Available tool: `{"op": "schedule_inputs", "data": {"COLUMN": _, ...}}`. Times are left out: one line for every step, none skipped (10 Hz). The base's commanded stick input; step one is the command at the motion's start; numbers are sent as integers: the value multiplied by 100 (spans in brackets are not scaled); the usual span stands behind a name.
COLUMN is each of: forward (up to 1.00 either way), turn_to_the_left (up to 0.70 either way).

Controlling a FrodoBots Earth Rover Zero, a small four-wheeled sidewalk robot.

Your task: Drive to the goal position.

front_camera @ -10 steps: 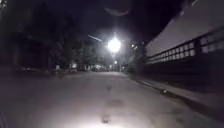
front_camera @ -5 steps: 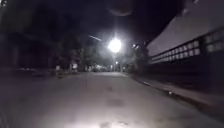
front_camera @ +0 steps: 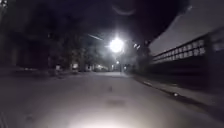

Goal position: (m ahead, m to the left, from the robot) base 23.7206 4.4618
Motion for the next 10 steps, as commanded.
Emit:
{"op": "schedule_inputs", "data": {"forward": 50, "turn_to_the_left": 0}}
{"op": "schedule_inputs", "data": {"forward": 50, "turn_to_the_left": 0}}
{"op": "schedule_inputs", "data": {"forward": 50, "turn_to_the_left": 0}}
{"op": "schedule_inputs", "data": {"forward": 50, "turn_to_the_left": 0}}
{"op": "schedule_inputs", "data": {"forward": 50, "turn_to_the_left": 0}}
{"op": "schedule_inputs", "data": {"forward": 50, "turn_to_the_left": -39}}
{"op": "schedule_inputs", "data": {"forward": 50, "turn_to_the_left": -50}}
{"op": "schedule_inputs", "data": {"forward": 50, "turn_to_the_left": -50}}
{"op": "schedule_inputs", "data": {"forward": 50, "turn_to_the_left": -50}}
{"op": "schedule_inputs", "data": {"forward": 50, "turn_to_the_left": -50}}
